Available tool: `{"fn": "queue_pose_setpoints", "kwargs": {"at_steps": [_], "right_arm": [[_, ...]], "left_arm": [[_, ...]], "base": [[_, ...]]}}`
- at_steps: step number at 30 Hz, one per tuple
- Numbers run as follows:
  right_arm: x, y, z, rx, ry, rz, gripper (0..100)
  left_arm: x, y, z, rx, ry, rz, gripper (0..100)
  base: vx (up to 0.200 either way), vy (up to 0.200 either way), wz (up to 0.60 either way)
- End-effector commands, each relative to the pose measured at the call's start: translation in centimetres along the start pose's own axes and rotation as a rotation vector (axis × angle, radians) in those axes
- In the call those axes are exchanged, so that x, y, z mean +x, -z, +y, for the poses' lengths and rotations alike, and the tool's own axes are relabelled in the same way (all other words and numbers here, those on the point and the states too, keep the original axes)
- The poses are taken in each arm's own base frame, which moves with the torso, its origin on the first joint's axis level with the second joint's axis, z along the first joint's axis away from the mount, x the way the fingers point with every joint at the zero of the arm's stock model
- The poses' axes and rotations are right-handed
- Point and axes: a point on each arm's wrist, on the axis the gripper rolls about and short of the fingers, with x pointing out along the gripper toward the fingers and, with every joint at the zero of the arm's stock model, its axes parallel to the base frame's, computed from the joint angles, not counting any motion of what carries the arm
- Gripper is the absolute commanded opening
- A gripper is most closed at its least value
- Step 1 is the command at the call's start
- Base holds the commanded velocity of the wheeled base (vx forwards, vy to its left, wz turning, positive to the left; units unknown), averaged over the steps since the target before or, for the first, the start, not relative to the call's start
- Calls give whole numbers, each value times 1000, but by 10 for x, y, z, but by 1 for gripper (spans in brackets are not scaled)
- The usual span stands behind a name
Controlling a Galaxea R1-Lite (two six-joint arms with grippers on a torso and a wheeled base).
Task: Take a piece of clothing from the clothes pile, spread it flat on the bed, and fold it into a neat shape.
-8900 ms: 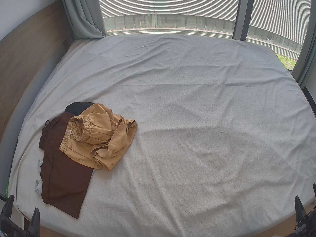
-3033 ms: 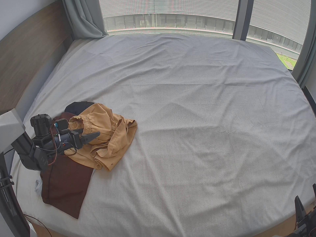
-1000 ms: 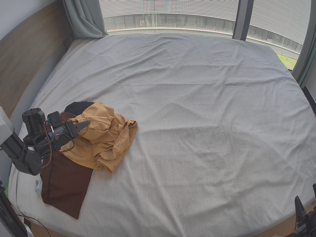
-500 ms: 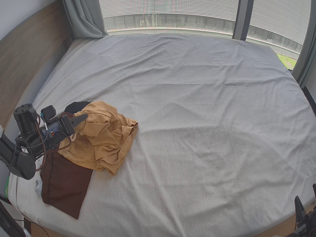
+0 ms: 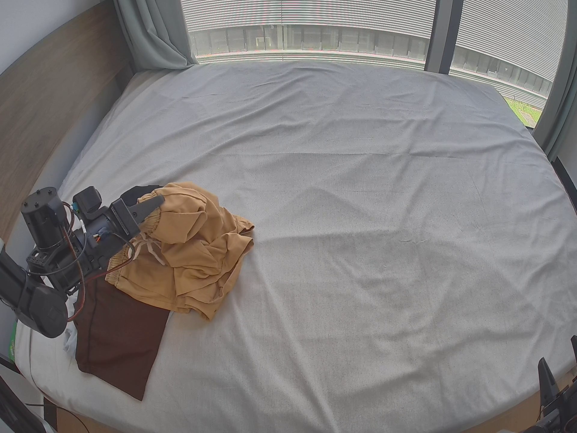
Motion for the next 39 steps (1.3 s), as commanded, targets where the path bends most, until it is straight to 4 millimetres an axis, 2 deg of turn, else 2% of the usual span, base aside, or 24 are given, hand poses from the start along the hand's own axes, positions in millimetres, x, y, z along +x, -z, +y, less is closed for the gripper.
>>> {"fn": "queue_pose_setpoints", "kwargs": {"at_steps": [1, 13, 21, 29, 39], "right_arm": [[0, 4, 0, 0, -1, 1, 100], [0, 4, 0, 0, -1, 1, 100], [0, 4, 0, 0, -1, 1, 100], [0, 4, 0, 0, 1, 1, 100], [0, 4, 0, 0, -1, 1, 100]], "left_arm": [[4, 5, -10, -27, 10, -21, 0], [18, 18, -43, -155, -19, -155, 0], [20, 25, -59, -211, -8, -165, 0], [23, 32, -65, -223, -47, -162, 0], [34, 43, -95, -296, -4, -159, 0]], "base": [[0, 0, 0], [0, 0, 0], [0, 0, 0], [0, 0, 0], [0, 0, 0]]}}
